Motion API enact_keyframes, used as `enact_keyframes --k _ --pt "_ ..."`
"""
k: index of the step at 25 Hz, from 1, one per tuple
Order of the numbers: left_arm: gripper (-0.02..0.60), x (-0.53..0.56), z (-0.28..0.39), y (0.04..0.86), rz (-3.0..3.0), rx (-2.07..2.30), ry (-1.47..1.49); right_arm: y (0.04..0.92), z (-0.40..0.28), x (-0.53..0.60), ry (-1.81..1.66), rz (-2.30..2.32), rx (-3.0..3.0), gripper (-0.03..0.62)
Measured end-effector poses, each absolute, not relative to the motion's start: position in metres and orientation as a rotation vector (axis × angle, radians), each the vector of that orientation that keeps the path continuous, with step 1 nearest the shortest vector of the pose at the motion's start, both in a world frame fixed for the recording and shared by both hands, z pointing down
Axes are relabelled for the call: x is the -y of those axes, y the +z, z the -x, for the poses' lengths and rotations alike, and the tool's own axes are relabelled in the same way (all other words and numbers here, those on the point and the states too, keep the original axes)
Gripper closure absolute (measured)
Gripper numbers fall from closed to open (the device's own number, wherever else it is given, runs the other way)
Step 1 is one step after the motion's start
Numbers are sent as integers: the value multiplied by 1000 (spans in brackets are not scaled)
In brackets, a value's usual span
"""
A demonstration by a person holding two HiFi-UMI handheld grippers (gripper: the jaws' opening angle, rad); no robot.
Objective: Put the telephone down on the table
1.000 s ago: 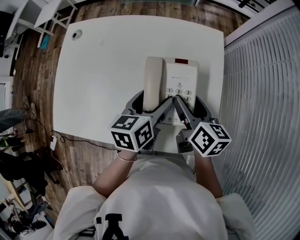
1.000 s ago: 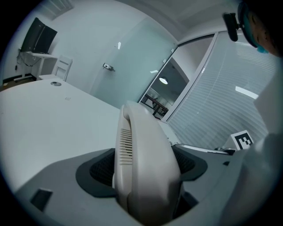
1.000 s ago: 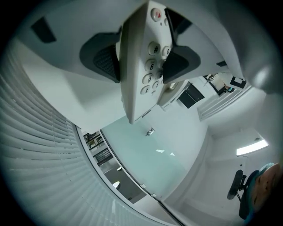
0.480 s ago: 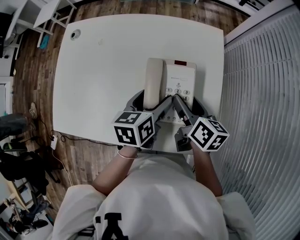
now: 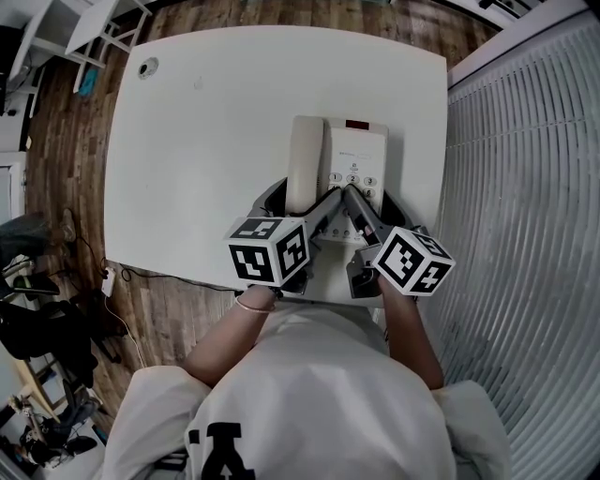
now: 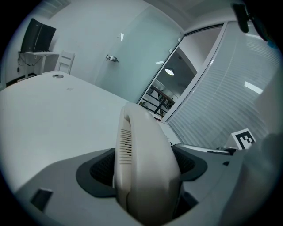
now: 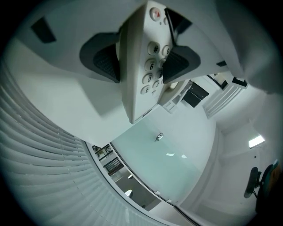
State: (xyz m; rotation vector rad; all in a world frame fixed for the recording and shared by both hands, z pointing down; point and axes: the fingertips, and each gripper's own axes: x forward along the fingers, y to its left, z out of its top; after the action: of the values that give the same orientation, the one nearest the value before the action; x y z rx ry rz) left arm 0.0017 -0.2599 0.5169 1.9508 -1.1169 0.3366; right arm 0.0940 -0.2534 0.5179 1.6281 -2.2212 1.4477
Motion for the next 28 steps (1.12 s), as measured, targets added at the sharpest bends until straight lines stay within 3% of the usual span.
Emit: enact_keyframes --k 28 --pt "193 261 1 533 -1988 1147 383 539 -90 254 1517 -1594 2205 272"
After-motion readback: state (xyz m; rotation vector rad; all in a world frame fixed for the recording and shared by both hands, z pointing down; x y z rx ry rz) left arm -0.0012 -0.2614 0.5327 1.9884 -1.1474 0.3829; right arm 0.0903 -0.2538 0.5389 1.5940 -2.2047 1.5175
